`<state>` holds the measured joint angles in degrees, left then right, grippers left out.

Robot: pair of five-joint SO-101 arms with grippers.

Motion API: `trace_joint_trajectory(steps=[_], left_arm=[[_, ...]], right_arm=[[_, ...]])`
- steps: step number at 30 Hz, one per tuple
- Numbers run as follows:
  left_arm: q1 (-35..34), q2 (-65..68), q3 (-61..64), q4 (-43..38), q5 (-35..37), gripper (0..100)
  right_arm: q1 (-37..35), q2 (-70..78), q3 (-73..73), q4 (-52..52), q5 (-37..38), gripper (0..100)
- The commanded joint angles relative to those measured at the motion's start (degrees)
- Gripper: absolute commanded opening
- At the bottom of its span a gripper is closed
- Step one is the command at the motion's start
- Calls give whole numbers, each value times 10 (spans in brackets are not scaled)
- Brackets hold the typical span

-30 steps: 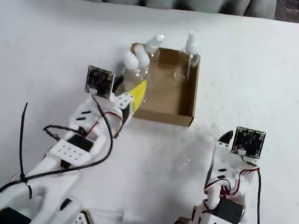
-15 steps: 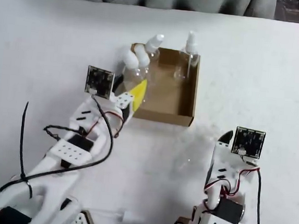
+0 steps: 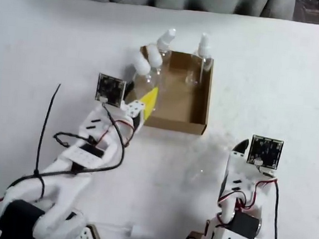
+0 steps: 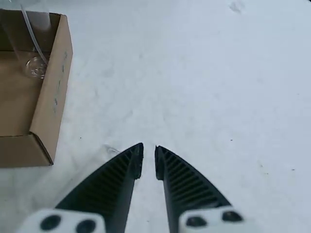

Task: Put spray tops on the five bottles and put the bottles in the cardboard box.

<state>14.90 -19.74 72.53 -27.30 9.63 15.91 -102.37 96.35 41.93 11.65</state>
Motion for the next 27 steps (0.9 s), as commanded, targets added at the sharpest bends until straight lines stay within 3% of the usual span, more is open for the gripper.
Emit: trace_joint_trajectory(steps=[1, 19, 27], left_arm=[[2, -2, 0, -21, -9, 20], [2, 0, 24, -21, -9, 27], [1, 0, 41, -18, -4, 282]], right_arm=[[4, -2, 5, -1, 6, 17], [4, -2, 5, 0, 6, 17], [4, -2, 5, 0, 7, 17]])
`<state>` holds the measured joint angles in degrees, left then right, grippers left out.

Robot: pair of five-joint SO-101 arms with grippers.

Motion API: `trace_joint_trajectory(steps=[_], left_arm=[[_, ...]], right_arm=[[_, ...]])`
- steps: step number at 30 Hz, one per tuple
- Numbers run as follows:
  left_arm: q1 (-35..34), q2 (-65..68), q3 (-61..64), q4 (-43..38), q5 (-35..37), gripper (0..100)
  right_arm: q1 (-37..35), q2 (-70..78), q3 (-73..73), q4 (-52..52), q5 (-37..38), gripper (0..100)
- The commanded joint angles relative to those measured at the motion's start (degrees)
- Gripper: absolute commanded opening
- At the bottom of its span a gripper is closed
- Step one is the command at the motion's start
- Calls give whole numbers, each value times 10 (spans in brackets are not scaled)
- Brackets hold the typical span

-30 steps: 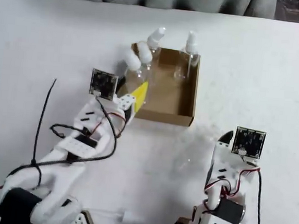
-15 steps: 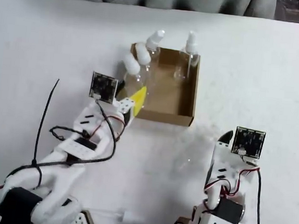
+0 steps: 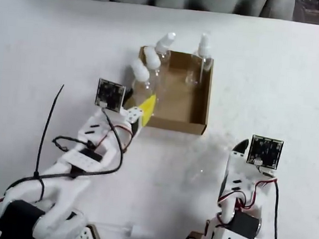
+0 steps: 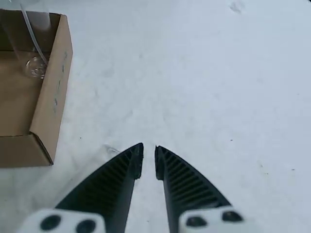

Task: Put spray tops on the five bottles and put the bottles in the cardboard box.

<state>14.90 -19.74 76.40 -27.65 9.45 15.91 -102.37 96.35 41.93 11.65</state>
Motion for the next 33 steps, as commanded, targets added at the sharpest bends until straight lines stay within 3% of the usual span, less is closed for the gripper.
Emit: trace_joint_trajectory(steps=[1, 33], left_arm=[[1, 0, 3, -15, -2, 295], [-10, -7, 14, -14, -4, 307]], right_arm=[[4, -2, 5, 0, 7, 17], [6, -2, 5, 0, 9, 17]])
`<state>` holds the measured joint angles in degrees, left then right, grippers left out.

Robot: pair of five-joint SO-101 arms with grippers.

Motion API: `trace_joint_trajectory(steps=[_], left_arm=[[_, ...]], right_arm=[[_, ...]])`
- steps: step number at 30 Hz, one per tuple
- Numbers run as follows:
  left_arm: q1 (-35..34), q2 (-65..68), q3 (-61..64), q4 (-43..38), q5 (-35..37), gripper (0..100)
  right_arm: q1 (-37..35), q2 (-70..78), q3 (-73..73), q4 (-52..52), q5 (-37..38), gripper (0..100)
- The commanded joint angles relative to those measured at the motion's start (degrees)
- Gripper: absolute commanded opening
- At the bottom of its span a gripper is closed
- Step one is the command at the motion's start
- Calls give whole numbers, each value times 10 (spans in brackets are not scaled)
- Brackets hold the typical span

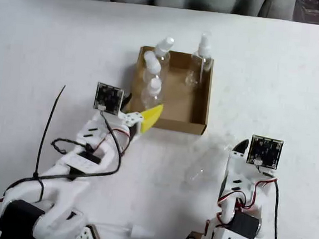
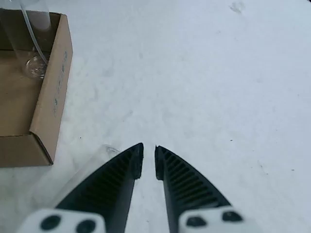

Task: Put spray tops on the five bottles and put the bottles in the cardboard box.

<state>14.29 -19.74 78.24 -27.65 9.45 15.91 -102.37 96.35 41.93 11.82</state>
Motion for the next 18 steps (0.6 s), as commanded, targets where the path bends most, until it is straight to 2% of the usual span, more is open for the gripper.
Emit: trace_joint_trajectory(steps=[1, 5, 9, 18], left_arm=[[-5, -7, -4, -14, -4, 307], [-6, -7, -4, -10, -6, 307], [-6, -36, -4, 40, -6, 307], [-7, -205, -4, 282, -7, 307]], right_arm=[[6, -2, 5, 0, 7, 17], [6, -2, 5, 0, 7, 17], [6, -1, 5, 0, 7, 17], [6, -1, 5, 0, 7, 17]])
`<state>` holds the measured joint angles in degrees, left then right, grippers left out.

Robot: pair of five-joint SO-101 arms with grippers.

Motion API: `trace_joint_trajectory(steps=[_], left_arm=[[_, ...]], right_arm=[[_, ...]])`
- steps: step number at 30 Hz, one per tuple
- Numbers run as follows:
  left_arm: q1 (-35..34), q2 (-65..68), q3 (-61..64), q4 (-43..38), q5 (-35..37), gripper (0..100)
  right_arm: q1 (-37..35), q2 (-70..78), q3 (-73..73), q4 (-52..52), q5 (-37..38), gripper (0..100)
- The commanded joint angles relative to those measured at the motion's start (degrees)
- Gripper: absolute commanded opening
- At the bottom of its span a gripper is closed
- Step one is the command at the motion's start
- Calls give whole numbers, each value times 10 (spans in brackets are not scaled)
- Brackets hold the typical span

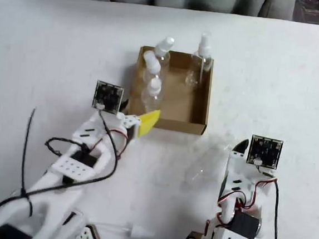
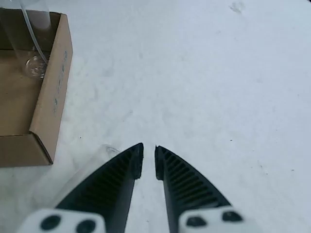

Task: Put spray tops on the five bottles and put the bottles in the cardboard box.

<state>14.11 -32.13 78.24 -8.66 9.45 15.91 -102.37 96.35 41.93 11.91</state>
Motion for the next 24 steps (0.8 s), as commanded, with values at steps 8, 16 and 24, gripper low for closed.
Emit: trace_joint_trajectory(steps=[8, 16, 24], left_arm=[[-15, -160, -4, 253, -7, 307], [-44, -222, -4, 379, -7, 303], [-62, -276, 22, 518, -7, 302]], right_arm=[[7, -1, 5, 0, 6, 17], [7, -1, 5, 11, 6, 17], [9, -3, 5, 12, 5, 17]])
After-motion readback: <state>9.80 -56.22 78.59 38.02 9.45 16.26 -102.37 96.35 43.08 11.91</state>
